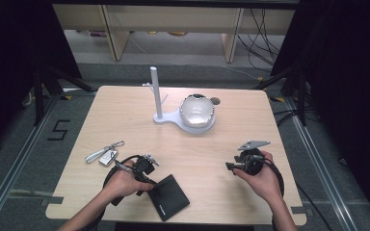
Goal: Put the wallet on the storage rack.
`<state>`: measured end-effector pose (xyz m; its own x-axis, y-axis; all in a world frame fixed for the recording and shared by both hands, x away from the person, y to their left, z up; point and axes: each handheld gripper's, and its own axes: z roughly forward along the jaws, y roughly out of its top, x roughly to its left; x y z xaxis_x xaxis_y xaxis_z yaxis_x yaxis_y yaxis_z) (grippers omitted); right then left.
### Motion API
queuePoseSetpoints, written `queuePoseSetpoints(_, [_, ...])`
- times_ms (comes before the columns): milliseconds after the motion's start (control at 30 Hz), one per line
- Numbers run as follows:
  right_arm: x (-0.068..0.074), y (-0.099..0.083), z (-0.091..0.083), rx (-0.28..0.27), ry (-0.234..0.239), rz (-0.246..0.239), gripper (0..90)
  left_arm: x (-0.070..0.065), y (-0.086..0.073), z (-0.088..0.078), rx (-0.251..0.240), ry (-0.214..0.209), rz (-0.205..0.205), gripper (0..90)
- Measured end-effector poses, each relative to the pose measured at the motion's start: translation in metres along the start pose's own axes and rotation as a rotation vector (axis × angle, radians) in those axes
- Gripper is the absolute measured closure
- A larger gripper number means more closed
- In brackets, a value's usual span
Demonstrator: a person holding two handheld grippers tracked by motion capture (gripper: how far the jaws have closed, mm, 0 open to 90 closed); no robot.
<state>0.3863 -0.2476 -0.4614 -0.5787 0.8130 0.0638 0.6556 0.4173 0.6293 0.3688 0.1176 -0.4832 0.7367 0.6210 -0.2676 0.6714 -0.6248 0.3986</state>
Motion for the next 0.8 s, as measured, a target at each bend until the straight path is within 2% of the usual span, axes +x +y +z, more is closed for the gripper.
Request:
queuePoseSetpoints(67, [-0.001,0.000,0.001,-0.007,-0.005,-0.016,53.0,0.000,-0.001,0.000,-0.007,-0.001,0.015,74.7])
queuePoseSetpoints(100, [0.002,0.000,0.001,0.000,0.001,0.010,52.9,-0.003,-0.001,-0.001,-0.016,0.018,0.031,76.9])
queuePoseSetpoints(200, [0.003,0.000,0.002,-0.009,0.001,0.008,52.6,-0.005,-0.002,-0.001,-0.023,0.029,0.062,78.3])
queuePoseSetpoints(233, [0.002,0.001,0.001,0.001,-0.002,-0.012,52.5,-0.006,-0.002,-0.002,-0.029,0.037,0.084,79.1])
queuePoseSetpoints(333, [0.004,0.002,0.001,0.007,0.006,0.002,52.4,-0.009,-0.002,-0.005,-0.042,0.045,0.102,81.2])
queuePoseSetpoints(367, [0.003,0.002,0.001,0.005,0.005,-0.025,52.4,-0.010,-0.002,-0.008,-0.047,0.047,0.122,81.5])
queuePoseSetpoints(400, [0.005,0.004,0.000,0.012,0.015,-0.015,52.4,-0.012,-0.001,-0.012,-0.055,0.051,0.128,81.8])
queuePoseSetpoints(467, [0.005,0.005,0.003,-0.012,0.025,-0.046,53.2,-0.016,0.000,-0.018,-0.059,0.054,0.152,82.1])
queuePoseSetpoints(500, [0.007,0.008,0.000,0.015,0.047,-0.041,54.1,-0.018,0.001,-0.021,-0.069,0.052,0.169,82.2])
queuePoseSetpoints(600, [0.011,0.016,-0.003,0.046,0.087,-0.069,54.4,-0.027,0.004,-0.032,-0.079,0.056,0.235,82.3])
queuePoseSetpoints(633, [0.013,0.018,-0.003,0.043,0.109,-0.099,54.2,-0.027,0.004,-0.032,-0.079,0.056,0.235,82.3])
queuePoseSetpoints(667, [0.016,0.022,-0.004,0.052,0.144,-0.122,54.1,-0.034,0.007,-0.038,-0.087,0.066,0.286,82.3])
queuePoseSetpoints(733, [0.021,0.030,-0.008,0.095,0.197,-0.176,53.8,-0.042,0.010,-0.044,-0.097,0.083,0.345,82.2])
queuePoseSetpoints(767, [0.025,0.034,-0.009,0.110,0.210,-0.203,53.5,-0.042,0.010,-0.044,-0.097,0.083,0.345,82.3])
queuePoseSetpoints(800, [0.025,0.034,-0.009,0.110,0.210,-0.203,53.5,-0.046,0.012,-0.047,-0.096,0.092,0.378,82.3])
